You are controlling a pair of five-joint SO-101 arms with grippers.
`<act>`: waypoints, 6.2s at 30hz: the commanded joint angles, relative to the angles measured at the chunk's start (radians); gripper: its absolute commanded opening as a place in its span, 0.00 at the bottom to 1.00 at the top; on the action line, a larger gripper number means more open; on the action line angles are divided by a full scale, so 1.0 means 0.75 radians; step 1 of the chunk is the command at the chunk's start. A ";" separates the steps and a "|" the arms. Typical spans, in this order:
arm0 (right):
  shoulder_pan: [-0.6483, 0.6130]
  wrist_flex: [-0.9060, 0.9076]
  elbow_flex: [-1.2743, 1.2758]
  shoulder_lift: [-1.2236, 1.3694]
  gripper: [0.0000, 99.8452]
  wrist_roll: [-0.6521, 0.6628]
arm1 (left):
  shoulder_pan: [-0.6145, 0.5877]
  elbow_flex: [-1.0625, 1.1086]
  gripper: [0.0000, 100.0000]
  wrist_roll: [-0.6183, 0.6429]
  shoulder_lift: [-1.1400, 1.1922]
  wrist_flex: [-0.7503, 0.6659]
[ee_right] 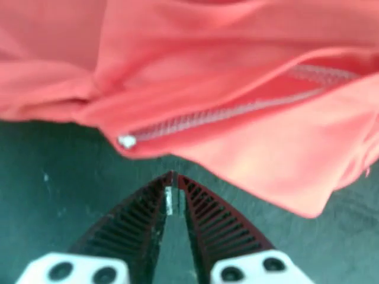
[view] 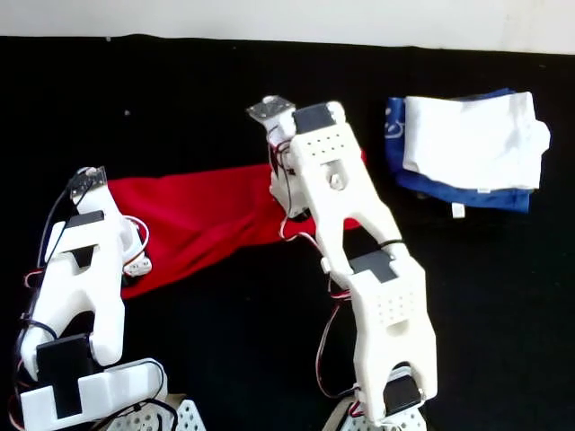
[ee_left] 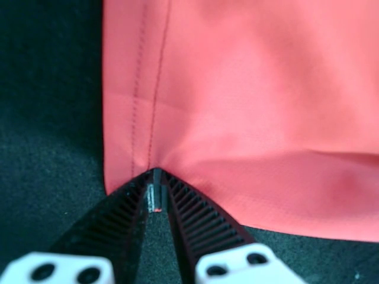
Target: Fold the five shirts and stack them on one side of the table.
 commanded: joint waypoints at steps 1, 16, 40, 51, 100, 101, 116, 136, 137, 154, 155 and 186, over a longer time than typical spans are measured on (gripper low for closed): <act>-0.017 -0.179 0.019 -0.091 0.01 -0.010 | 0.009 0.015 0.01 0.002 -0.001 -0.008; -0.089 -0.502 -0.013 0.173 0.01 -0.010 | 0.009 0.015 0.01 0.002 -0.001 -0.008; 0.244 0.081 -0.294 0.099 0.01 0.000 | 0.009 0.015 0.01 0.002 -0.001 -0.008; 0.408 -0.206 0.236 0.085 0.01 0.121 | 0.009 0.015 0.01 0.002 -0.001 -0.008; 0.328 0.091 1.226 -2.002 0.01 0.113 | -0.177 -0.963 0.21 -0.100 0.735 0.356; 0.328 0.091 1.276 -2.030 0.01 0.113 | -0.177 -0.981 0.18 -0.100 0.748 0.366; 0.328 0.056 1.507 -2.159 0.01 0.110 | -0.652 -1.595 0.01 -0.464 1.016 0.601; 0.727 -0.963 2.513 -2.153 0.01 0.121 | -0.406 -2.000 0.01 -0.397 0.889 1.230; 0.746 -1.008 2.562 -2.155 0.01 0.121 | -0.365 -1.922 0.01 -0.374 0.811 1.230; 0.778 -1.411 2.978 -2.165 0.01 0.113 | 0.531 -1.486 0.01 0.023 0.206 1.119; 0.778 -1.411 2.978 -2.165 0.01 0.113 | 0.562 -1.499 0.01 0.037 0.230 1.095; 0.778 -1.413 2.978 -2.165 0.01 0.113 | 0.508 -2.644 0.00 0.258 1.151 1.225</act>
